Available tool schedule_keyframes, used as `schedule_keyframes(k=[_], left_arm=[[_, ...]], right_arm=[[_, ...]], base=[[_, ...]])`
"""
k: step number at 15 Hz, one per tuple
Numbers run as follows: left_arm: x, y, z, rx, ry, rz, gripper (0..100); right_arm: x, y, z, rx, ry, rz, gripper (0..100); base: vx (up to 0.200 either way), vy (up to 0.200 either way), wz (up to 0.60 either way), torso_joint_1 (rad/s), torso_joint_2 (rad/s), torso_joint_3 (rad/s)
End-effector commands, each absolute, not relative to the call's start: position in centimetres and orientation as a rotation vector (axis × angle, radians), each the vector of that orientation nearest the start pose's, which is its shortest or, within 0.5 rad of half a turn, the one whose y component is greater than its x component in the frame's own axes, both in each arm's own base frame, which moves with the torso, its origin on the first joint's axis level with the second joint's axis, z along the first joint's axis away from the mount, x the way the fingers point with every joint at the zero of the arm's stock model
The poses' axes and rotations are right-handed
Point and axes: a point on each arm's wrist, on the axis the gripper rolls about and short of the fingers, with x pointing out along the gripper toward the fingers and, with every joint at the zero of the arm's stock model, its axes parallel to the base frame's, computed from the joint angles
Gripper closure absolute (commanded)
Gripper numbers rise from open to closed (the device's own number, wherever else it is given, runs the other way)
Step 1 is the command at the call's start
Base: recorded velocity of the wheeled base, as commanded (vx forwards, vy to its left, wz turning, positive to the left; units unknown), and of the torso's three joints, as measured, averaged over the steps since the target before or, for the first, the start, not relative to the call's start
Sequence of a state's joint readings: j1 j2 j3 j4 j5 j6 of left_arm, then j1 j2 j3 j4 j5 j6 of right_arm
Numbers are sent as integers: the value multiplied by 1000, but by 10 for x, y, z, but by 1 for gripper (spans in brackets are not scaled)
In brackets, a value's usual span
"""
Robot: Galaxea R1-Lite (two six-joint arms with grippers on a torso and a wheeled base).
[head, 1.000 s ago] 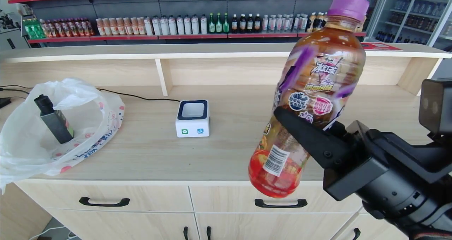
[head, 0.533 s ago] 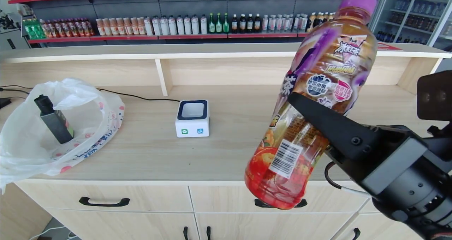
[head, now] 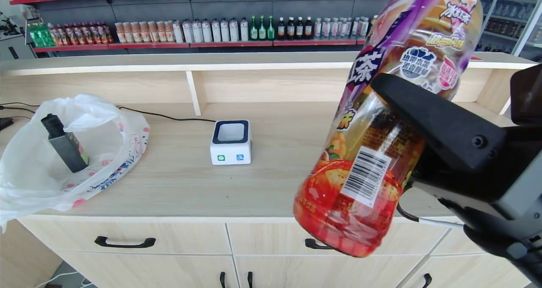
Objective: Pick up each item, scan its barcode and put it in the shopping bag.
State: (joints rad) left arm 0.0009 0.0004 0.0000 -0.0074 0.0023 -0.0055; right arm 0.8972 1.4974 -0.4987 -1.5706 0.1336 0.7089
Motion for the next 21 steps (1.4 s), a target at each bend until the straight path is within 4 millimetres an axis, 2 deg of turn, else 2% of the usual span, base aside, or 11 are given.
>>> schedule_keyframes(k=[1,21], left_arm=[[-23,0,76,-6,-6,5,0],[-23,0,76,-6,-6,5,0]], right_arm=[[140,181,251,858,-182,1173,100],[132,175,260,853,-228,1195,100]], base=[[0,0,0,0,0,0],[0,0,0,0,0,0]])
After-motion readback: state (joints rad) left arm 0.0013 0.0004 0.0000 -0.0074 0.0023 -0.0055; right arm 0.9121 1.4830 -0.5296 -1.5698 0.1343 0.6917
